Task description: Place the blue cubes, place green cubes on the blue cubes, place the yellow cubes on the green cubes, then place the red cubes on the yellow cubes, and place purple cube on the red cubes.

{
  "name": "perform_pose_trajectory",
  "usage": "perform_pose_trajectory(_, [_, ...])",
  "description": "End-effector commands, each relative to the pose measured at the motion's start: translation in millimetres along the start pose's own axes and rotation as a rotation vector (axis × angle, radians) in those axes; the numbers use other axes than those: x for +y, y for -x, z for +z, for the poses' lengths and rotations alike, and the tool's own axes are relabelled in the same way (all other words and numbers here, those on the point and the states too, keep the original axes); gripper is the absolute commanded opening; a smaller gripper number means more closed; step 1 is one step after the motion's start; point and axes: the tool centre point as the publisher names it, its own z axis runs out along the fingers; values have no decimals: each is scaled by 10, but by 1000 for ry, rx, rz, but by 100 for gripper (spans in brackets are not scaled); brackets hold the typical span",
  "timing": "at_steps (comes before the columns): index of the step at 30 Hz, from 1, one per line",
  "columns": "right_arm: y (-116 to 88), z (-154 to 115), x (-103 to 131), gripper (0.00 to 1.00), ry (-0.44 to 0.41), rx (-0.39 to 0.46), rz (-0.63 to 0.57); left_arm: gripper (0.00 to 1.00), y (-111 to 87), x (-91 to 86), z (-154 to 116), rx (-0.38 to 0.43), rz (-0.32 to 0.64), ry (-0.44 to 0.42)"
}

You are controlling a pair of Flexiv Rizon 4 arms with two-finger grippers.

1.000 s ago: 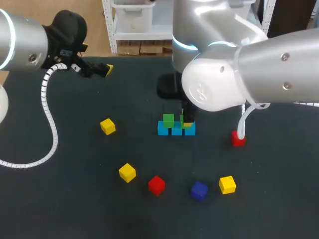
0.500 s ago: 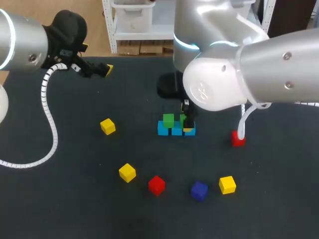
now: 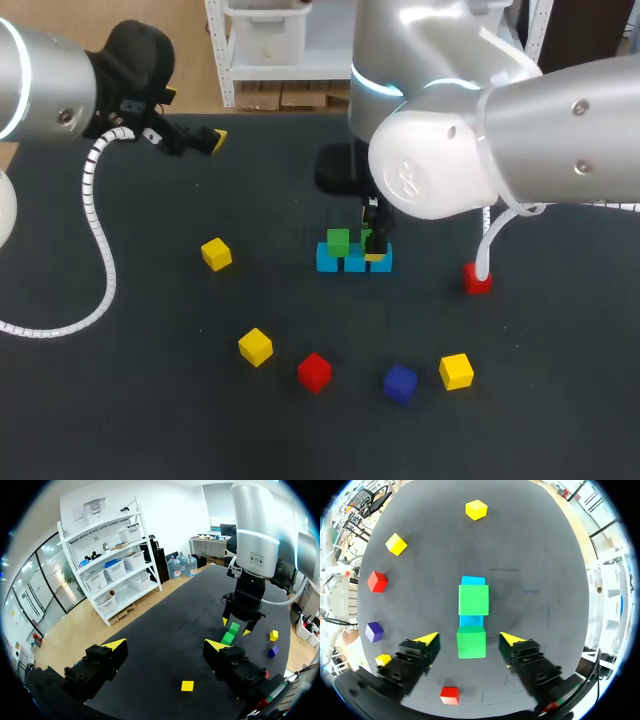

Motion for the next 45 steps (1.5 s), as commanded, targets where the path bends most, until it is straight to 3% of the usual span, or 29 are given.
perform_pose_trajectory(1, [-19,-27,8,100,-6,-10,5,100,-10,10,2,-4,1,-5])
perform_pose_trajectory(7, [-82,-230,16,100,-27,-59,31,100,-10,10,2,-4,1,-5])
perform_pose_trajectory(14, [-353,-503,221,100,-20,-128,88,100,-10,10,2,-4,1,-5])
perform_pose_trajectory(22, [-648,-631,595,100,-2,-134,-46,100,-10,10,2,-4,1,-5])
perform_pose_trajectory(29, [-715,-416,1044,100,36,-161,-106,100,-10,10,2,-4,1,-5])
perform_pose_trajectory(39, [-798,-328,1365,100,21,-114,-156,100,-10,10,2,-4,1,-5])
perform_pose_trajectory(45, [-870,-180,1560,100,35,-69,-106,100,-10,10,2,-4,1,-5])
